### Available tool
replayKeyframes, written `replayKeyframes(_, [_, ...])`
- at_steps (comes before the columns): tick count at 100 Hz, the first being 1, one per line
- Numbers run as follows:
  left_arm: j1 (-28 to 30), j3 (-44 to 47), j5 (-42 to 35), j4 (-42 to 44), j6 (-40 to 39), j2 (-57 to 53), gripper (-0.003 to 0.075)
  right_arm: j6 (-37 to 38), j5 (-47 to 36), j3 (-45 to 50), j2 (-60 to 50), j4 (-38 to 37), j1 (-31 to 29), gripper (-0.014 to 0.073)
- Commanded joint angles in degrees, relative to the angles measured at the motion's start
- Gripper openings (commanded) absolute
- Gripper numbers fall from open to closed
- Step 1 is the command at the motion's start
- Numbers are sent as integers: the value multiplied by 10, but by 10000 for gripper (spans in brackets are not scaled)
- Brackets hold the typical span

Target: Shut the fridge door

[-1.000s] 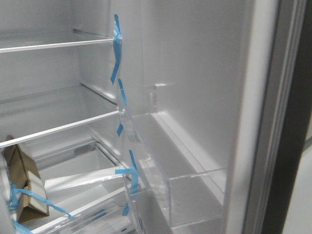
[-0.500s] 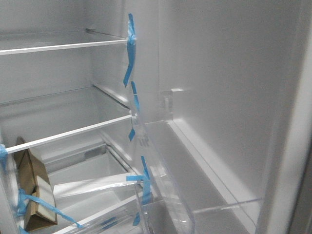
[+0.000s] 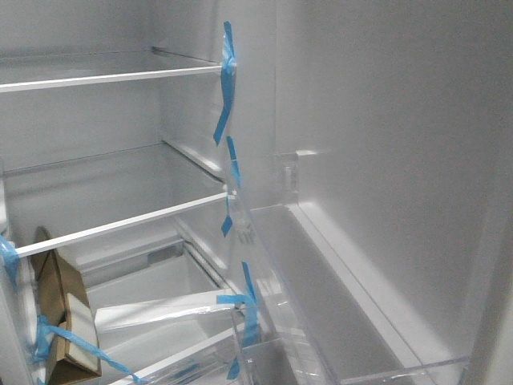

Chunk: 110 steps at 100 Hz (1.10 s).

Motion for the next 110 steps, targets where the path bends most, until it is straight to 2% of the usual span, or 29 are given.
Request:
replayKeyframes(1, [-2, 23, -48, -4, -1, -13, -20, -4, -46, 14, -11, -5, -3, -71])
replayKeyframes(53, [-2, 23, -48, -4, -1, -13, -20, 3, -56, 14, -11, 7, -3, -71])
replayKeyframes(59, [-2, 23, -48, -4, -1, -13, -20, 32, -68, 12, -11, 76, -3, -71])
replayKeyframes(75, [-2, 23, -48, -4, -1, -13, -20, 32, -77, -24, -8, 298, -3, -71])
replayKeyframes(98, [-2, 23, -48, -4, -1, -13, -20, 32, -104, -112, 85, 511, -5, -71])
replayKeyframes(110, [-2, 23, -48, -4, -1, -13, -20, 32, -116, -162, 153, 597, -5, -71])
